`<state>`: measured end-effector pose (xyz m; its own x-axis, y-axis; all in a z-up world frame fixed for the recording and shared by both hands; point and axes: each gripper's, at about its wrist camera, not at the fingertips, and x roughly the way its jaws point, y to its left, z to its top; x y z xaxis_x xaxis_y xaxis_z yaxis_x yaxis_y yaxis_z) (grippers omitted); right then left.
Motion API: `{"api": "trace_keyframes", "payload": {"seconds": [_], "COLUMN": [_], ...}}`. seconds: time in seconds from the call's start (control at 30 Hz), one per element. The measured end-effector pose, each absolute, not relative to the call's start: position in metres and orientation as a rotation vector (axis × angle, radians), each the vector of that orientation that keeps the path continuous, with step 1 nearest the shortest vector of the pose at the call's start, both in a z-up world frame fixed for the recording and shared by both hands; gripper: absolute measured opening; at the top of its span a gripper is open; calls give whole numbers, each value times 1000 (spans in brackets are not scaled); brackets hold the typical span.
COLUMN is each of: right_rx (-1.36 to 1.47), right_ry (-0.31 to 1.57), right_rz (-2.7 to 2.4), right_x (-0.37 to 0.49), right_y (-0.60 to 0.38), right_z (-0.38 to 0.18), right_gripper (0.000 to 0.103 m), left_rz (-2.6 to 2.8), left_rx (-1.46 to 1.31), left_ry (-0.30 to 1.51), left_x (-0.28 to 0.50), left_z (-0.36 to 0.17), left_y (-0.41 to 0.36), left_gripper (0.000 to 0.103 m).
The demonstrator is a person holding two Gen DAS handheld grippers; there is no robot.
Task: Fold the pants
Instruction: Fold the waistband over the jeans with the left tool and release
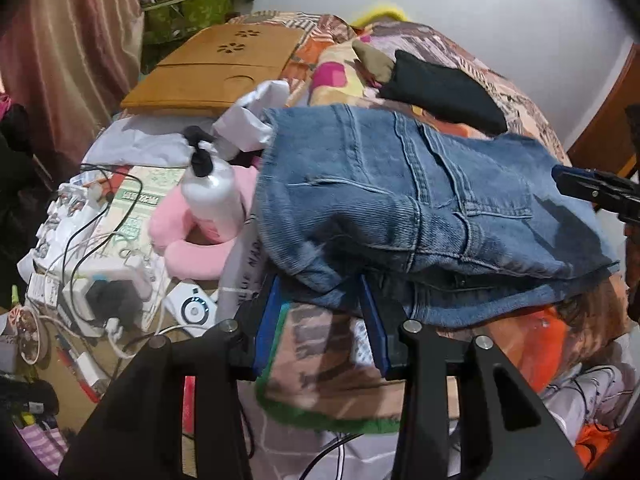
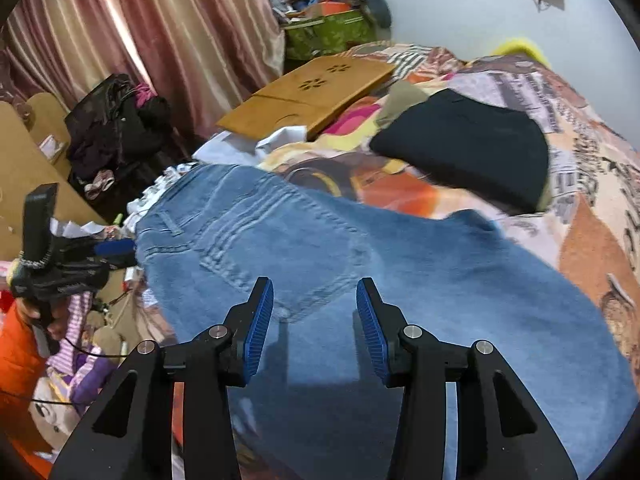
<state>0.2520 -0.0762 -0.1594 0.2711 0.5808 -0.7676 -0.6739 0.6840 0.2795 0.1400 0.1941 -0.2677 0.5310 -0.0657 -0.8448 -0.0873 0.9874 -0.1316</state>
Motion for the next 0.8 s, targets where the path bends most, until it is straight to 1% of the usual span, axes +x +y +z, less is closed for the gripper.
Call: {"api": "trace_keyframes", "payload": {"seconds": [0.03,0.1,0.13,0.2,0.23,0.27,0.33,0.37,0.43,0.53,0.6,0.7,0.8], "right_rx": [-108,-105,-103,-100,-99,-102,-113,-123,-131,-146,-182,-231,-200], "right_ry": [985,990,995,1005,1011,1018,1029,1034,1054,1086,1098,1108,1118], "right_rz": [857,882,894,917,929,943,962,971,996,1008,1004,994,998], "right_x": [249,245,243,240,237,235,230,226,220,212,205,199,202], "right_y": [-71,-59,-53,-43,-38,-32,-25,-20,-13,-4,1,4,-1], "right_z": [-161,-164,-166,-169,-171,-173,-177,-179,-185,-197,-206,-216,-209], "right_gripper": [40,40,40,40,40,40,40,40,40,41,47,48,48], "left_rz": [13,55,61,79,92,124,152,185,227,199,182,130,120], "left_rx": [-146,-95,-93,-109,-104,-82,-65,-56,-42,-121,-109,-106,-95], "left_ry": [1021,1014,1012,992,984,970,959,965,977,986,960,907,853], "left_x": [143,148,149,149,148,147,145,145,147,140,134,129,130], "left_z": [-271,-276,-276,-272,-269,-266,-263,-264,-266,-261,-249,-228,-209], "left_y": [190,185,186,191,193,196,201,206,214,229,227,216,202], "left_gripper": [40,29,27,18,17,13,12,8,7,7,7,7,7]}}
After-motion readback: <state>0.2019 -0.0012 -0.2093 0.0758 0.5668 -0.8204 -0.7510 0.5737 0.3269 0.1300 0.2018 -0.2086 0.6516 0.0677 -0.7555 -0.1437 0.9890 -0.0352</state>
